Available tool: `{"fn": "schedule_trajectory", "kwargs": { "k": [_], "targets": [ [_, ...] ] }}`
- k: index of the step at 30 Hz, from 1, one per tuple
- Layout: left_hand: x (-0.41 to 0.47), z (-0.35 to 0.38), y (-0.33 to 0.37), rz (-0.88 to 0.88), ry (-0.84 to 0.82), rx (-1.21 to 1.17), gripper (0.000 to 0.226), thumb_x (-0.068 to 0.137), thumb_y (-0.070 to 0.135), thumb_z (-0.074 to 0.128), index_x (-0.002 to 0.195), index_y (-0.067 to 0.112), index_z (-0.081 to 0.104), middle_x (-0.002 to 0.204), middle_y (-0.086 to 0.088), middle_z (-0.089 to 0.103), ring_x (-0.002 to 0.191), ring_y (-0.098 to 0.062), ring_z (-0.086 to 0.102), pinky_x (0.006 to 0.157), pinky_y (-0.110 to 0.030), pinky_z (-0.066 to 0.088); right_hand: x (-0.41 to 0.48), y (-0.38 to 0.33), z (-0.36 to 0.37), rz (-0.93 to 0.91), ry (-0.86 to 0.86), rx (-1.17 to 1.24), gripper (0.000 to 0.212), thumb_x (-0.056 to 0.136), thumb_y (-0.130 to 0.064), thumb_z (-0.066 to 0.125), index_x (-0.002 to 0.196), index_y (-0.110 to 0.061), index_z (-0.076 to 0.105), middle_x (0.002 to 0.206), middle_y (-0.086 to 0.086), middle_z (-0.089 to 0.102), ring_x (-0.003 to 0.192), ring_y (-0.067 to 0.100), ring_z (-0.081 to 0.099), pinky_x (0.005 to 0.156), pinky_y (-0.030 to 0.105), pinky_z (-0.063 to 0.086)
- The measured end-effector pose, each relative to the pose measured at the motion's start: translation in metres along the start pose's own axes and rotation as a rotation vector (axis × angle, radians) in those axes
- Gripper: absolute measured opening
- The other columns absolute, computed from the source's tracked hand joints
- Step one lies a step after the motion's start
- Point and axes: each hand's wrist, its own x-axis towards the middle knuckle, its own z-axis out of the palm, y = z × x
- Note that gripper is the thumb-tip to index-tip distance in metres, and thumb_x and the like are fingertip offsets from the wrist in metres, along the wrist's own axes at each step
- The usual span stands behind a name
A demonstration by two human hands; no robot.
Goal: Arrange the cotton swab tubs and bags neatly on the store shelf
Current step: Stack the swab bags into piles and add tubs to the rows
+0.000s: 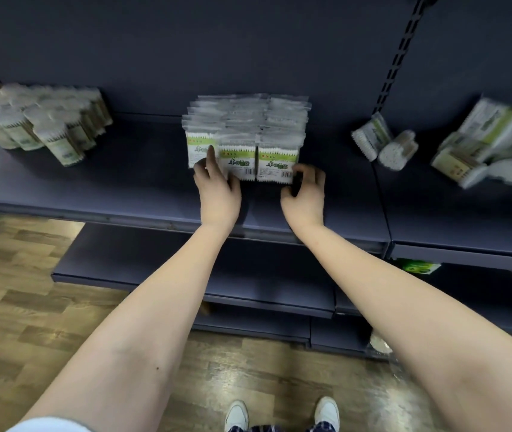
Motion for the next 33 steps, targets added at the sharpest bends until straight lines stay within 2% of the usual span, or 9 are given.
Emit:
{"fn": "schedule_trajectory", "kwargs": {
  "k": [3, 6, 8, 13, 17, 21, 25, 29, 33],
  "targets": [
    [-0.007, -0.006, 0.021, 0.124, -0.029, -0.098, 0.051, 0.090, 0.003, 0.048, 0.139, 0.006, 0.035, 0.130, -0.015, 0.038, 0.112, -0.026, 0.047, 0.091, -0.023, 0.039, 0.008, 0.005, -0.021, 0.013, 0.039, 0.015, 0.041, 0.081, 0.002, 0.053, 0.120, -0.009, 0.049, 0.129, 0.013, 0.039, 0.107, 0.028, 0.051, 0.084, 0.021, 0.038],
    [-0.005, -0.002, 0.054, 0.240, -0.076, -0.177, 0.045, 0.088, 0.000, 0.048, 0.131, 0.007, 0.042, 0.123, -0.009, 0.041, 0.097, -0.016, 0.049, 0.081, -0.027, 0.046, 0.020, 0.014, -0.051, 0.002, 0.078, 0.001, 0.042, 0.081, 0.002, 0.053, 0.121, -0.008, 0.048, 0.130, 0.014, 0.039, 0.108, 0.027, 0.050, 0.079, 0.013, 0.033],
    [-0.004, 0.009, 0.077, 0.301, -0.097, -0.197, 0.043, 0.088, 0.001, 0.048, 0.130, 0.007, 0.042, 0.123, -0.008, 0.042, 0.093, -0.013, 0.048, 0.079, -0.027, 0.048, 0.028, 0.022, -0.074, -0.012, 0.102, -0.027, 0.042, 0.082, 0.002, 0.054, 0.123, -0.007, 0.048, 0.133, 0.014, 0.038, 0.110, 0.027, 0.051, 0.074, 0.009, 0.029],
    [-0.018, 0.049, 0.118, 0.323, -0.195, -0.243, 0.046, 0.088, 0.004, 0.051, 0.132, 0.010, 0.040, 0.128, -0.006, 0.042, 0.089, -0.008, 0.048, 0.081, -0.022, 0.046, 0.044, 0.049, -0.128, -0.033, 0.153, -0.105, 0.042, 0.083, 0.001, 0.054, 0.124, -0.005, 0.047, 0.136, 0.017, 0.039, 0.109, 0.031, 0.052, 0.070, 0.010, 0.029],
    [-0.023, 0.084, 0.129, 0.307, -0.334, -0.169, 0.050, 0.091, 0.012, 0.054, 0.138, 0.017, 0.037, 0.130, -0.002, 0.043, 0.094, -0.008, 0.048, 0.087, -0.027, 0.047, 0.057, 0.072, -0.170, -0.023, 0.195, -0.161, 0.042, 0.084, 0.000, 0.054, 0.124, -0.005, 0.045, 0.132, 0.017, 0.043, 0.111, 0.033, 0.053, 0.074, 0.014, 0.030],
    [-0.012, 0.113, 0.144, 0.184, -0.426, -0.185, 0.063, 0.092, 0.019, 0.055, 0.147, 0.018, 0.023, 0.137, -0.004, 0.043, 0.109, -0.014, 0.049, 0.091, -0.025, 0.042, 0.067, 0.093, -0.213, -0.011, 0.263, -0.200, 0.045, 0.083, -0.001, 0.055, 0.127, -0.004, 0.045, 0.136, 0.017, 0.040, 0.120, 0.033, 0.047, 0.095, 0.026, 0.036],
    [0.001, 0.147, 0.163, -0.075, -0.483, -0.215, 0.078, 0.093, 0.030, 0.056, 0.150, 0.015, 0.004, 0.151, -0.010, 0.031, 0.134, -0.025, 0.038, 0.106, -0.032, 0.035, 0.079, 0.111, -0.254, 0.024, 0.324, -0.261, 0.046, 0.082, -0.002, 0.056, 0.127, -0.005, 0.045, 0.136, 0.016, 0.041, 0.116, 0.032, 0.050, 0.091, 0.022, 0.035],
    [0.010, 0.178, 0.175, -0.226, -0.516, -0.120, 0.080, 0.095, 0.035, 0.050, 0.150, 0.013, -0.002, 0.150, -0.011, 0.034, 0.130, -0.028, 0.043, 0.099, -0.030, 0.039, 0.093, 0.130, -0.281, 0.016, 0.385, -0.301, 0.042, 0.084, -0.007, 0.056, 0.125, -0.004, 0.047, 0.134, 0.016, 0.044, 0.117, 0.031, 0.048, 0.091, 0.022, 0.033],
    [0.021, 0.210, 0.178, -0.323, -0.483, -0.180, 0.074, 0.092, 0.034, 0.053, 0.149, 0.012, 0.011, 0.143, -0.011, 0.043, 0.123, -0.028, 0.049, 0.099, -0.031, 0.043, 0.107, 0.146, -0.295, 0.050, 0.378, -0.328, 0.045, 0.084, -0.008, 0.056, 0.127, -0.004, 0.043, 0.135, 0.014, 0.043, 0.124, 0.028, 0.043, 0.091, 0.020, 0.028]
  ]
}}
